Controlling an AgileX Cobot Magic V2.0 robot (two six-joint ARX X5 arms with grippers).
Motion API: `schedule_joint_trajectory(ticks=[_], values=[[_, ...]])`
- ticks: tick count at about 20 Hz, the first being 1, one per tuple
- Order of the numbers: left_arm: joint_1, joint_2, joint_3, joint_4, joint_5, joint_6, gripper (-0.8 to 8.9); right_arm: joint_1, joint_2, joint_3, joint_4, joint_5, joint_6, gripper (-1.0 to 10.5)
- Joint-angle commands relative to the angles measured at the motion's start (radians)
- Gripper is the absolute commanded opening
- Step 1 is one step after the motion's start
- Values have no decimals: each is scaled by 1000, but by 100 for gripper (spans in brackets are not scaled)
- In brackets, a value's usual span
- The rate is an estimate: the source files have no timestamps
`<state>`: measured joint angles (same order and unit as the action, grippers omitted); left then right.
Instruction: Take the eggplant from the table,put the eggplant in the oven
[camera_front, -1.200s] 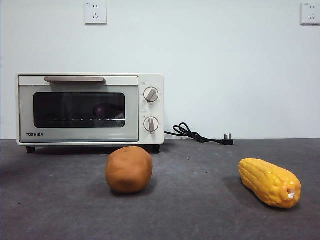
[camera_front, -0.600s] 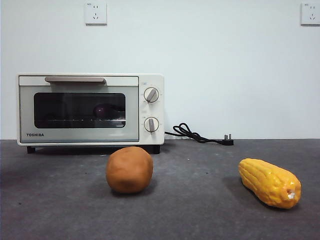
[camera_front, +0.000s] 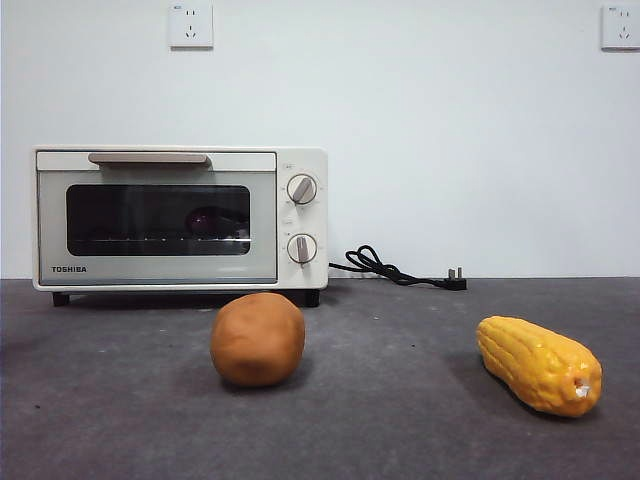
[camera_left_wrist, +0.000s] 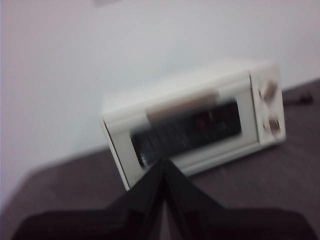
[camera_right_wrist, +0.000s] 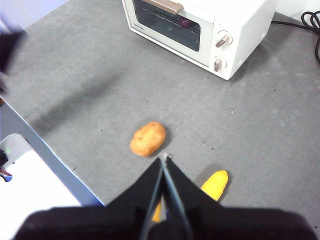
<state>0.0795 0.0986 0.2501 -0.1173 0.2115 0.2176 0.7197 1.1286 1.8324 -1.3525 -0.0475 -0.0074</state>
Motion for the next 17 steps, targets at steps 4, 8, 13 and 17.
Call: schedule_joint_trajectory(ticks=[4, 8, 13, 17], values=[[2, -94, -192, 30, -11, -140, -4, 0, 2, -5, -21, 4, -3, 1], [2, -95, -243, -27, -55, -178, -4, 0, 2, -5, -21, 3, -3, 1], [2, -93, -243, -41, -65, -222, -4, 0, 2, -5, -21, 4, -3, 1], [2, -88, -243, -41, -66, -221, -4, 0, 2, -5, -21, 4, -3, 1]])
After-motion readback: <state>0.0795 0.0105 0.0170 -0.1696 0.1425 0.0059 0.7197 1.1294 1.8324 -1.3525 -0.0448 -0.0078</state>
